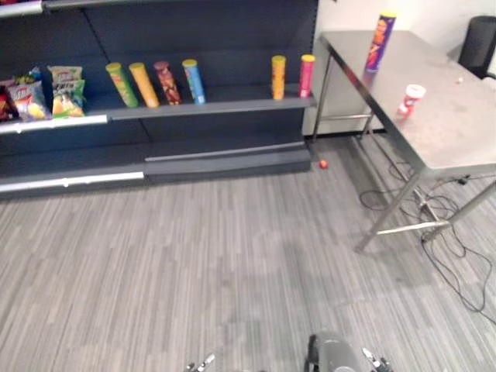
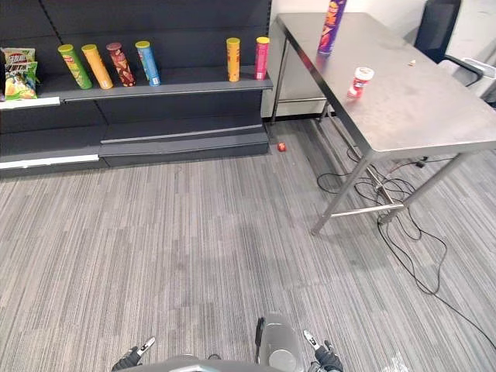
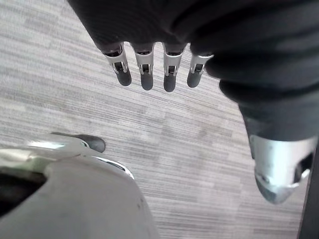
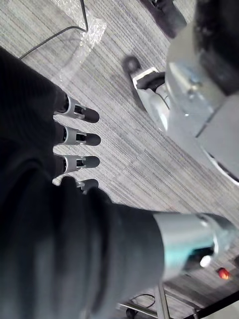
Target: Put the gum and the chips on the shelf.
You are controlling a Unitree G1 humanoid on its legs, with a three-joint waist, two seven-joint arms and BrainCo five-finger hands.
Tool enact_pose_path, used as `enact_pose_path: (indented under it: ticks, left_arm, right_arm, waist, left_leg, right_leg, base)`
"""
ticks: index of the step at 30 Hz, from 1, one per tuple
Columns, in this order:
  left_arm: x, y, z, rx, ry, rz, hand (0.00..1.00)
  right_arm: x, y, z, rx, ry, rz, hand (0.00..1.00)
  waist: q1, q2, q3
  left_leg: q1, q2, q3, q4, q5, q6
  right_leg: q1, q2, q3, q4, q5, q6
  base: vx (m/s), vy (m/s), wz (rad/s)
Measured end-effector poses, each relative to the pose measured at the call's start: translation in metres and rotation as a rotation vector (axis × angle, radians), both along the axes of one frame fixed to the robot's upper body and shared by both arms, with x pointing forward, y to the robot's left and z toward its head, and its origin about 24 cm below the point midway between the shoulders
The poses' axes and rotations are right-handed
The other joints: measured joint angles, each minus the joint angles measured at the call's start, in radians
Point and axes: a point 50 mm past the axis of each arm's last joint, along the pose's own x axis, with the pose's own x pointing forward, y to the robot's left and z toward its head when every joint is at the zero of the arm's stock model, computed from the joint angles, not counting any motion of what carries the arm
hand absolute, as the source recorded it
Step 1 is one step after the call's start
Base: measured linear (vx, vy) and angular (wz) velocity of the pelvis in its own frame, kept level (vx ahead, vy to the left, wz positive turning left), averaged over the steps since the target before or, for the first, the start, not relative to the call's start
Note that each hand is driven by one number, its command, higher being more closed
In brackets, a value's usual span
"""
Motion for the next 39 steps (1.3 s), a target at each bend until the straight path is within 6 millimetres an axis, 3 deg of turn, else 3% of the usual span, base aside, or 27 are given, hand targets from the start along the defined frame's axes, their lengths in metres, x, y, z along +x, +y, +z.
enact_pose_path:
  ticks: [1,3,5,6,8,9,10,11,12,13,14,15,17,20,22,23,25,26,27,28,30,32,33,35,36,38,39]
  left_arm:
    - [0.000,0.000,0.000,-0.001,0.000,0.001,0.00]
    - [0.001,0.000,0.000,-0.004,-0.008,0.029,0.00]
    - [-0.001,-0.002,0.000,-0.014,-0.012,0.069,0.00]
    - [-0.004,-0.006,-0.001,-0.029,-0.009,0.097,0.00]
    - [-0.003,-0.015,-0.002,-0.052,-0.017,0.106,0.00]
    - [-0.001,-0.017,-0.002,-0.062,-0.027,0.118,0.00]
    - [0.002,-0.016,-0.001,-0.063,-0.046,0.136,0.00]
    - [0.008,-0.014,0.000,-0.066,-0.071,0.152,0.00]
    - [0.011,-0.014,0.001,-0.067,-0.086,0.163,0.00]
    - [0.013,-0.014,0.002,-0.070,-0.102,0.185,0.00]
    - [0.020,-0.015,0.004,-0.079,-0.137,0.213,0.00]
    - [0.024,-0.015,0.005,-0.084,-0.151,0.218,0.00]
    - [0.034,-0.018,0.008,-0.091,-0.193,0.213,0.00]
    - [0.039,-0.019,0.011,-0.094,-0.230,0.213,0.00]
    - [0.041,-0.020,0.011,-0.090,-0.239,0.203,0.00]
    - [0.041,-0.019,0.011,-0.086,-0.237,0.202,0.00]
    - [0.039,-0.017,0.011,-0.082,-0.236,0.211,0.00]
    - [0.035,-0.014,0.010,-0.078,-0.225,0.228,0.00]
    - [0.028,-0.008,0.010,-0.061,-0.211,0.252,0.00]
    - [0.025,-0.003,0.010,-0.046,-0.201,0.249,0.00]
    - [0.021,0.002,0.008,-0.038,-0.168,0.239,0.00]
    - [0.018,0.000,0.005,-0.042,-0.128,0.209,0.00]
    - [0.017,-0.001,0.004,-0.040,-0.111,0.170,0.00]
    - [0.016,-0.002,0.004,-0.026,-0.090,0.082,0.00]
    - [0.016,-0.003,0.003,-0.023,-0.081,0.045,0.00]
    - [0.016,-0.006,0.003,-0.028,-0.078,0.018,0.00]
    - [0.016,-0.007,0.003,-0.029,-0.076,0.020,0.00]
  right_arm:
    - [0.000,0.000,0.000,-0.002,-0.003,-0.003,0.00]
    - [-0.002,0.003,-0.001,0.001,0.002,-0.008,0.00]
    - [-0.009,0.003,-0.001,0.003,0.016,-0.013,0.00]
    - [-0.012,0.001,-0.001,-0.002,0.022,-0.011,0.00]
    - [-0.009,-0.004,0.001,-0.017,0.007,-0.008,0.00]
    - [-0.006,-0.006,0.002,-0.024,-0.008,-0.003,0.00]
    - [-0.004,-0.006,0.002,-0.024,-0.014,0.002,0.00]
    - [-0.003,-0.007,0.003,-0.023,-0.017,0.004,0.00]
    - [-0.002,-0.007,0.003,-0.025,-0.019,0.007,0.00]
    - [-0.001,-0.007,0.003,-0.024,-0.019,0.009,0.00]
    - [0.000,-0.005,0.003,-0.024,-0.021,0.024,0.00]
    - [-0.001,-0.004,0.003,-0.024,-0.021,0.035,0.00]
    - [0.005,-0.002,0.004,-0.026,-0.040,0.046,0.00]
    - [0.010,-0.003,0.006,-0.032,-0.054,0.043,0.00]
    - [0.009,-0.003,0.006,-0.038,-0.048,0.041,0.00]
    - [0.010,-0.002,0.006,-0.039,-0.047,0.054,0.00]
    - [0.009,-0.001,0.006,-0.043,-0.045,0.072,0.00]
    - [0.007,0.002,0.004,-0.034,-0.035,0.078,0.00]
    - [0.000,0.006,0.002,-0.017,-0.013,0.066,0.00]
    - [-0.002,0.015,-0.001,0.013,-0.002,0.049,0.00]
    - [-0.007,0.021,-0.003,0.036,0.004,-0.006,0.00]
    - [-0.008,0.019,-0.003,0.036,0.008,-0.027,0.00]
    - [-0.005,0.018,-0.002,0.034,-0.002,-0.029,0.00]
    - [0.002,0.017,-0.001,0.035,-0.022,-0.014,0.00]
    - [0.006,0.017,-0.001,0.034,-0.030,0.003,0.00]
    - [0.014,0.020,0.001,0.036,-0.050,0.048,0.00]
    - [0.018,0.022,0.001,0.038,-0.060,0.072,0.00]
  waist:
    - [-0.002,0.002,0.002]
    - [-0.002,-0.006,0.007]
    - [-0.012,-0.011,0.005]
    - [-0.014,0.004,-0.001]
    - [-0.015,0.036,-0.009]
    - [-0.011,0.047,-0.012]
    - [-0.013,0.047,-0.011]
    - [-0.021,0.047,-0.008]
    - [-0.020,0.047,-0.007]
    - [-0.018,0.045,-0.006]
    - [0.001,0.034,0.000]
    - [0.006,0.018,0.005]
    - [0.013,0.017,0.004]
    - [0.021,0.015,0.003]
    - [0.033,0.010,0.001]
    - [0.033,0.007,-0.001]
    - [0.034,0.002,-0.006]
    - [0.036,-0.015,-0.027]
    - [0.038,-0.033,-0.074]
    - [0.035,-0.062,-0.107]
    - [0.023,-0.082,-0.124]
    - [0.026,-0.079,-0.139]
    - [0.026,-0.063,-0.131]
    - [0.010,-0.056,-0.127]
    - [0.006,-0.052,-0.125]
    - [0.007,-0.051,-0.124]
    - [0.007,-0.052,-0.125]
  left_leg:
    - [0.014,0.007,-0.007,-0.004,-0.007,-0.007]
    - [0.075,0.022,-0.023,-0.026,-0.039,-0.038]
    - [0.137,0.042,-0.058,-0.030,-0.079,-0.059]
    - [0.155,0.066,-0.068,-0.007,-0.079,-0.070]
    - [0.147,0.108,-0.071,0.062,-0.048,-0.111]
    - [0.119,0.134,-0.080,0.151,-0.012,-0.149]
    - [0.067,0.145,-0.108,0.286,0.028,-0.169]
    - [-0.078,0.164,-0.161,0.606,0.140,-0.250]
    - [-0.125,0.175,-0.166,0.724,0.147,-0.262]
    - [-0.166,0.185,-0.152,0.818,0.146,-0.261]
    - [-0.243,0.216,-0.098,0.953,0.123,-0.233]
    - [-0.271,0.221,-0.077,0.972,0.104,-0.219]
    - [-0.371,0.238,-0.026,0.972,0.067,-0.181]
    - [-0.466,0.239,0.026,0.719,0.021,-0.141]
    - [-0.470,0.215,-0.003,0.421,0.044,-0.144]
    - [-0.467,0.208,-0.046,0.245,0.087,-0.151]
    - [-0.463,0.212,-0.058,0.185,0.146,-0.173]
    - [-0.463,0.194,-0.042,0.206,0.205,-0.169]
    - [-0.474,0.167,-0.005,0.253,0.192,-0.149]
    - [-0.479,0.149,0.029,0.293,0.146,-0.132]
    - [-0.437,0.120,0.070,0.308,0.112,-0.107]
    - [-0.374,0.109,0.113,0.280,0.097,-0.087]
    - [-0.318,0.107,0.137,0.248,0.087,-0.070]
    - [-0.218,0.110,0.176,0.206,0.077,-0.052]
    - [-0.174,0.111,0.195,0.186,0.077,-0.052]
    - [-0.107,0.102,0.223,0.165,0.077,-0.052]
    - [-0.084,0.085,0.218,0.156,0.077,-0.053]
  right_leg:
    - [-0.005,0.008,0.002,-0.079,0.022,0.003]
    - [-0.027,0.009,0.029,-0.327,0.125,0.018]
    - [-0.024,0.007,0.063,-0.333,0.169,0.018]
    - [-0.033,0.016,0.059,-0.264,0.228,0.004]
    - [-0.039,0.048,0.039,-0.177,0.193,-0.056]
    - [-0.025,0.070,0.025,-0.147,0.156,-0.083]
    - [0.003,0.079,0.014,-0.147,0.125,-0.090]
    - [0.075,0.085,-0.003,-0.172,0.089,-0.104]
    - [0.106,0.090,-0.003,-0.185,0.081,-0.107]
    - [0.142,0.096,-0.002,-0.198,0.076,-0.114]
    - [0.242,0.107,0.008,-0.245,0.068,-0.123]
    - [0.274,0.105,0.015,-0.267,0.061,-0.121]
    - [0.344,0.100,0.038,-0.304,0.024,-0.122]
    - [0.399,0.076,0.085,-0.302,-0.029,-0.089]
    - [0.428,0.046,0.132,-0.298,-0.068,-0.057]
    - [0.438,0.025,0.175,-0.292,-0.097,-0.027]
    - [0.443,0.004,0.225,-0.275,-0.136,0.004]
    - [0.442,-0.022,0.264,-0.276,-0.158,0.007]
    - [0.442,-0.054,0.314,-0.301,-0.162,-0.004]
    - [0.438,-0.075,0.372,-0.296,-0.134,-0.005]
    - [0.421,-0.098,0.420,-0.239,-0.071,0.009]
    - [0.358,-0.093,0.468,-0.098,0.003,0.011]
    - [0.308,-0.077,0.478,0.024,0.070,0.023]
    - [0.245,-0.053,0.406,0.199,0.084,0.041]
    - [0.219,-0.053,0.327,0.234,0.075,0.026]
    - [0.174,-0.067,0.143,0.190,0.076,0.008]
    - [0.163,-0.076,0.033,0.124,0.097,-0.035]
  base:
    - [0.53,-0.109,0.32]
    - [0.57,-0.168,0.46]
    - [0.62,-0.215,0.56]
    - [0.68,-0.256,0.46]
    - [0.80,-0.324,0.20]
    - [0.66,-0.271,-0.08]
    - [0.72,-0.272,0.14]
    - [0.55,-0.196,0.22]
    - [0.52,-0.173,0.19]
    - [0.48,-0.121,-0.13]
    - [0.45,-0.103,-0.18]
    - [0.48,-0.085,-0.20]
    - [0.28,0.004,-0.17]
    - [0.27,0.122,-0.38]
    - [0.36,0.284,-0.59]
    - [0.36,0.325,-0.65]
    - [0.37,0.369,-0.75]
    - [0.58,0.544,-1.04]
    - [0.63,0.513,-1.09]
    - [0.63,0.497,-0.88]
    - [0.47,0.382,-0.51]
    - [0.41,0.305,-0.57]
    - [0.32,0.206,-0.54]
    - [0.29,0.173,-0.56]
    - [0.21,0.110,-0.55]
    - [0.19,0.071,-0.64]
    - [0.20,0.052,-0.71]
